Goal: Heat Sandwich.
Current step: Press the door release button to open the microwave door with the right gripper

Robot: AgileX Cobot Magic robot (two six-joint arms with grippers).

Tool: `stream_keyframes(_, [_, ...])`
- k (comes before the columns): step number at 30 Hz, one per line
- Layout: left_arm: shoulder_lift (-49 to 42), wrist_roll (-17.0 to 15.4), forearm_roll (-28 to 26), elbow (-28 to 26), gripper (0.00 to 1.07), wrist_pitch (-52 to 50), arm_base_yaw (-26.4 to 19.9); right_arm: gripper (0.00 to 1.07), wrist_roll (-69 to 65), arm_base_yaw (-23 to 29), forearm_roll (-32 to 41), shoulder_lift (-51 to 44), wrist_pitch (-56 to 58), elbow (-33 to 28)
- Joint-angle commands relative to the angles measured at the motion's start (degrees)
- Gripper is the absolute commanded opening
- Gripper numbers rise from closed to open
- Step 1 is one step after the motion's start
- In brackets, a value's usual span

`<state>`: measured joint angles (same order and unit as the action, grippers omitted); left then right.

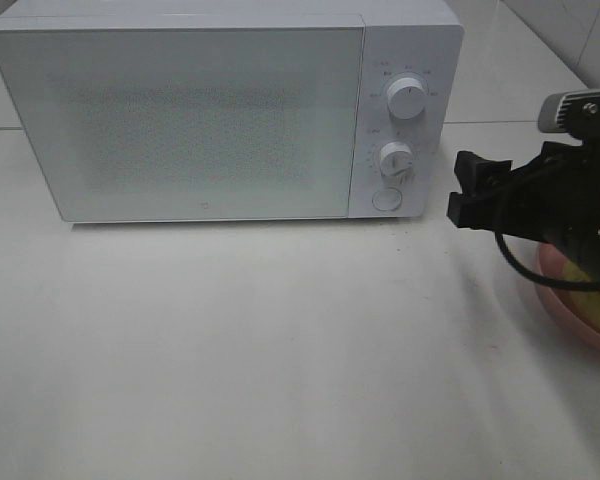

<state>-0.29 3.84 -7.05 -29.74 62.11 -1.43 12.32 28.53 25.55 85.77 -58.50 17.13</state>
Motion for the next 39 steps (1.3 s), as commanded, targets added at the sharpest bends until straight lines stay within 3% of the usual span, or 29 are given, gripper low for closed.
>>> stream_keyframes(1, [-1.3, -0.2, -0.3, 0.1, 0.96, -0.7, 0.2, 0.76, 0.7, 3.3, 3.6, 3.0, -4.9, -0.2])
stream_keyframes(11, [-1.3, -0.2, -0.3, 0.1, 0.96, -0.7, 0.2, 0.76, 0.7, 11.7, 14.3, 12.3, -12.5, 0.5])
stream_keyframes(15, [-1.3, -0.2, -0.3, 0.1, 0.96, -0.7, 0.2, 0.76, 0.8, 13.6, 15.0, 14.2, -12.3, 2.2])
stream_keyframes(28, [-1.3, -0.2, -0.3, 0.1, 0.96, -0.7, 0.2, 0.76, 0.4, 13.8, 15.0, 14.6, -11.9, 3.2])
stream_keyframes(33, [-1.3, -0.2, -0.3, 0.1, 0.96, -0.7, 0.2, 0.76, -4.8, 13.8, 15.0, 14.6, -11.9, 3.2])
stream_keyframes(39, [-1.3, -0.2, -0.3, 0.1, 0.96, -0.7, 0.2, 0.75, -24.3, 13.8, 15.0, 14.6, -11.9, 3.2])
